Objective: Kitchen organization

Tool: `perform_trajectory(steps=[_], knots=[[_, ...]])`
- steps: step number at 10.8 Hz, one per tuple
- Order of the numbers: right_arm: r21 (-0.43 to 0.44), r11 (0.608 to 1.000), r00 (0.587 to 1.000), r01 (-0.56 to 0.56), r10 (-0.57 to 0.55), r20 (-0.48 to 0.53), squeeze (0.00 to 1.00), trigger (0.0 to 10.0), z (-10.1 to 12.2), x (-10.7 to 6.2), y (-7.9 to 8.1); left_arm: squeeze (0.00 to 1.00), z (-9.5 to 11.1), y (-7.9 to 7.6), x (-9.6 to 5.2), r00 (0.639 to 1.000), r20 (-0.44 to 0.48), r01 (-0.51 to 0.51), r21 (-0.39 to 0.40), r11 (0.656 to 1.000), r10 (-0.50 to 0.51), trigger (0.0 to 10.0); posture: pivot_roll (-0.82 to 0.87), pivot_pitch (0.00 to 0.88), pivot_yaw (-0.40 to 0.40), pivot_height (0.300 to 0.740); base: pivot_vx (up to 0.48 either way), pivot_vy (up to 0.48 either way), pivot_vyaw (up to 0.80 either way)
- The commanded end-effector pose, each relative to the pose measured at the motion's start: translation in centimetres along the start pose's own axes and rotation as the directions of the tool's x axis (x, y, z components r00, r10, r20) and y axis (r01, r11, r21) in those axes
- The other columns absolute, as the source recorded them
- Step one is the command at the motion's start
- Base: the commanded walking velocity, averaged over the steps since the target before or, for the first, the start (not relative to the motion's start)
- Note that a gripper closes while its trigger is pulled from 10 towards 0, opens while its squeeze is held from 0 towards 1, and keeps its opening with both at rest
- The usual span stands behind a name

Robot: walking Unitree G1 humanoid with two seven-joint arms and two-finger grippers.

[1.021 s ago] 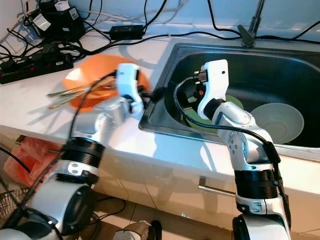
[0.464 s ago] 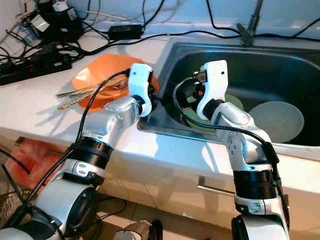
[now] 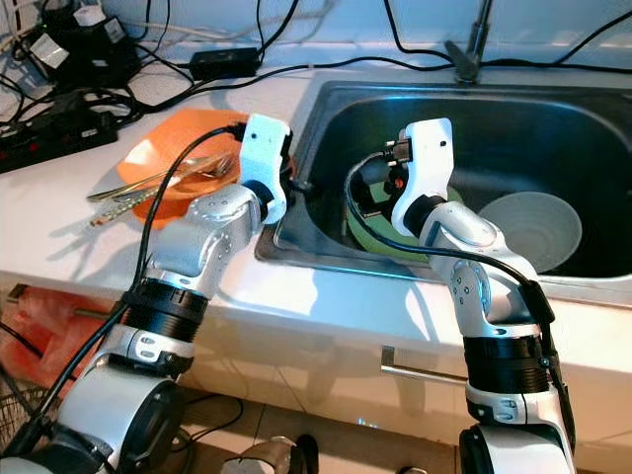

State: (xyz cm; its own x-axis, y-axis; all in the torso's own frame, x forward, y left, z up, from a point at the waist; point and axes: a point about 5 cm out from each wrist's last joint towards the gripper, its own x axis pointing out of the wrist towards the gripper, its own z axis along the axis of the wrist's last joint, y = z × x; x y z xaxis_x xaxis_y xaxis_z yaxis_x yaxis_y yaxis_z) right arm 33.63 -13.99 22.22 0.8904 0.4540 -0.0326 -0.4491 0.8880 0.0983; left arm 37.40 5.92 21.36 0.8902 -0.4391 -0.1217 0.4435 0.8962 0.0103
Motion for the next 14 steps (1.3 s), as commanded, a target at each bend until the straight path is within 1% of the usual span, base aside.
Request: perform_trajectory(steps=[1, 3, 4, 5, 6, 7, 8, 9, 10, 11, 12, 13, 14], knots=[[-0.002, 1.0, 1.0, -0.01, 0.01, 0.006, 0.0, 10.0, 0.2, 0.1, 0.2, 0.0, 0.4, 0.7, -0.4, 0.999, 0.021, -0.033, 0.022, 0.999, 0.032, 10.0, 0.12, 0.097, 0.134, 0.74, 0.0, 0.0, 0.0], [-0.006, 1.0, 1.0, -0.016, 0.016, 0.008, 0.0, 10.0, 0.3, 0.4, 0.2, 0.0, 1.3, 0.5, -1.0, 0.997, 0.07, -0.03, 0.041, 0.999, 0.027, 10.0, 0.12, 0.091, 0.125, 0.74, 0.0, 0.0, 0.0], [-0.008, 1.0, 1.0, -0.016, 0.016, 0.008, 0.0, 10.0, 0.4, 0.4, 0.1, 0.0, 2.1, 0.4, -1.6, 0.992, 0.125, -0.037, 0.066, 0.997, 0.029, 10.0, 0.12, 0.087, 0.12, 0.74, 0.0, 0.0, 0.0], [-0.011, 1.0, 1.0, -0.018, 0.018, 0.01, 0.0, 10.0, 0.5, 0.4, 0.1, 0.0, 2.5, 0.4, -1.7, 0.982, 0.184, -0.05, 0.081, 0.995, 0.034, 10.0, 0.13, 0.085, 0.115, 0.74, 0.0, 0.0, 0.0], [-0.016, 1.0, 1.0, -0.022, 0.023, 0.011, 0.0, 10.0, 0.6, 0.5, 0.1, 0.0, 3.5, 0.9, -2.8, 0.963, 0.262, -0.093, 0.098, 0.991, 0.064, 10.0, 0.13, 0.079, 0.109, 0.74, 0.0, 0.0, 0.0], [-0.017, 1.0, 1.0, -0.024, 0.024, 0.012, 0.0, 10.0, 0.7, 0.5, 0.1, 0.0, 4.0, 1.2, -3.8, 0.952, 0.293, -0.116, 0.098, 0.988, 0.082, 10.0, 0.13, 0.077, 0.107, 0.74, 0.0, 0.0, 0.0], [-0.018, 0.999, 0.999, -0.031, 0.031, 0.013, 0.0, 10.0, 0.8, 0.5, 0.0, 0.0, 4.4, 2.3, -5.4, 0.921, 0.357, -0.201, 0.089, 0.976, 0.157, 10.0, 0.14, 0.072, 0.102, 0.74, 0.0, 0.0, 0.0], [-0.019, 0.999, 0.999, -0.035, 0.035, 0.012, 0.0, 10.0, 0.8, 0.6, 0.0, 0.0, 4.1, 4.0, -7.3, 0.877, 0.423, -0.316, 0.147, 0.937, 0.23, 10.0, 0.14, 0.069, 0.1, 0.74, 0.0, 0.0, 0.0], [-0.02, 0.999, 0.999, -0.038, 0.038, 0.011, 0.0, 10.0, 0.8, 0.7, 0.0, 0.0, 3.6, 5.0, -8.3, 0.854, 0.432, -0.388, 0.16, 0.908, 0.29, 10.0, 0.15, 0.068, 0.099, 0.74, 0.0, 0.0, 0.0], [-0.021, 0.999, 0.999, -0.04, 0.041, 0.008, 0.0, 10.0, 0.7, 0.7, 0.0, 0.0, 2.9, 6.6, -9.8, 0.815, 0.444, -0.488, 0.179, 0.855, 0.372, 10.0, 0.16, 0.066, 0.098, 0.74, 0.0, 0.0, 0.0], [-0.02, 0.999, 0.999, -0.043, 0.043, 0.006, 0.0, 10.0, 0.6, 0.8, 0.0, 0.0, 2.4, 7.3, -11.3, 0.783, 0.474, -0.542, 0.204, 0.815, 0.403, 10.0, 0.16, 0.063, 0.097, 0.74, 0.0, 0.0, 0.0], [-0.02, 0.999, 0.999, -0.045, 0.045, 0.006, 0.0, 10.0, 0.6, 0.8, 0.0, 0.0, 2.2, 7.3, -11.9, 0.772, 0.494, -0.561, 0.235, 0.794, 0.4, 10.0, 0.16, 0.061, 0.097, 0.74, 0.0, 0.0, 0.0], [-0.02, 0.999, 0.999, -0.047, 0.047, 0.006, 0.0, 10.0, 0.5, 0.9, 0.1, 0.0, 1.8, 7.3, -12.4, 0.761, 0.502, -0.575, 0.231, 0.785, 0.41, 10.0, 0.16, 0.061, 0.096, 0.74, 0.0, 0.0, 0.0]])
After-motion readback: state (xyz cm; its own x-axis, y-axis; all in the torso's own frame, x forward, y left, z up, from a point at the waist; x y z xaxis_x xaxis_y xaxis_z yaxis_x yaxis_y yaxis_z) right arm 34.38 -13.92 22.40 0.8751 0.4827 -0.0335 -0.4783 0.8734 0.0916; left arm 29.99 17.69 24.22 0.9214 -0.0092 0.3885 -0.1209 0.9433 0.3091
